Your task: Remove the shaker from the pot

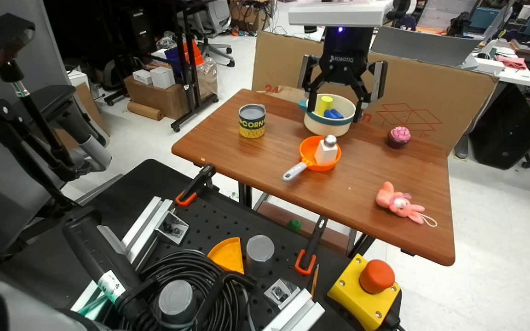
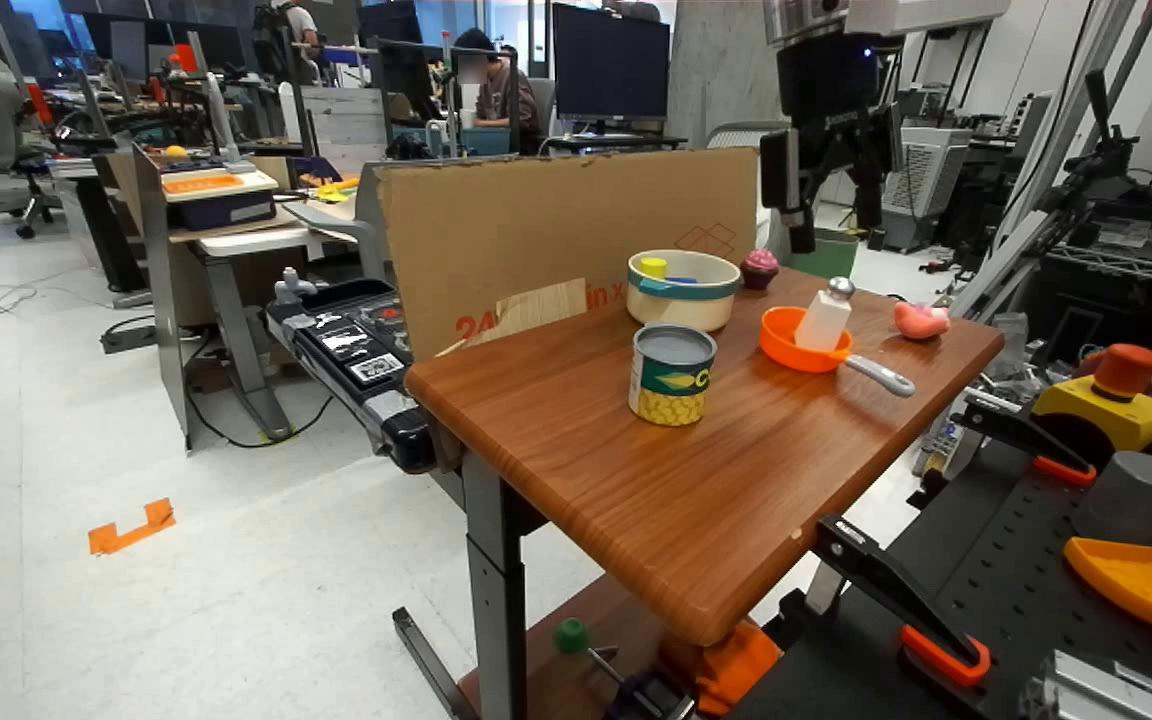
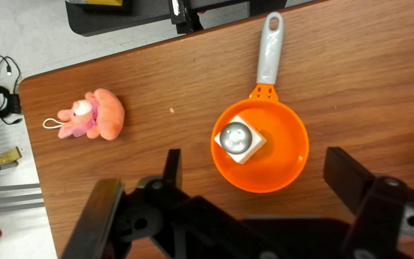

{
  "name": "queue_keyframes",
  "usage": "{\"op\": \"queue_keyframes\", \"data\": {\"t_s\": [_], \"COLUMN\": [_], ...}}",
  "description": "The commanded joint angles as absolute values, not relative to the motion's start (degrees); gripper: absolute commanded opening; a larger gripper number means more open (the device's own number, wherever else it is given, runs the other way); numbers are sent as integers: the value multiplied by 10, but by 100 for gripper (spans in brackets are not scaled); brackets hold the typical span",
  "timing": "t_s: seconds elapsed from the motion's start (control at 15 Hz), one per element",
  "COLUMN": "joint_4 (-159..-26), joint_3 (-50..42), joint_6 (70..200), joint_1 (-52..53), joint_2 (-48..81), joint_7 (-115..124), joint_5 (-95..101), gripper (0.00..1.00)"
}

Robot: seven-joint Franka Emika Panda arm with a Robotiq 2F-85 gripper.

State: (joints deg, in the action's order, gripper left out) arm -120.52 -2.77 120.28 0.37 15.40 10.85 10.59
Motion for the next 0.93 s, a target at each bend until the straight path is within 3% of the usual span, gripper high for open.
{"op": "queue_keyframes", "data": {"t_s": [0.0,0.87], "joint_4": [-1186,-1186], "joint_3": [-28,-30], "joint_6": [1202,1262], "joint_1": [-2,0], "joint_2": [177,202], "joint_7": [91,97], "joint_5": [94,90], "gripper": [100,100]}}
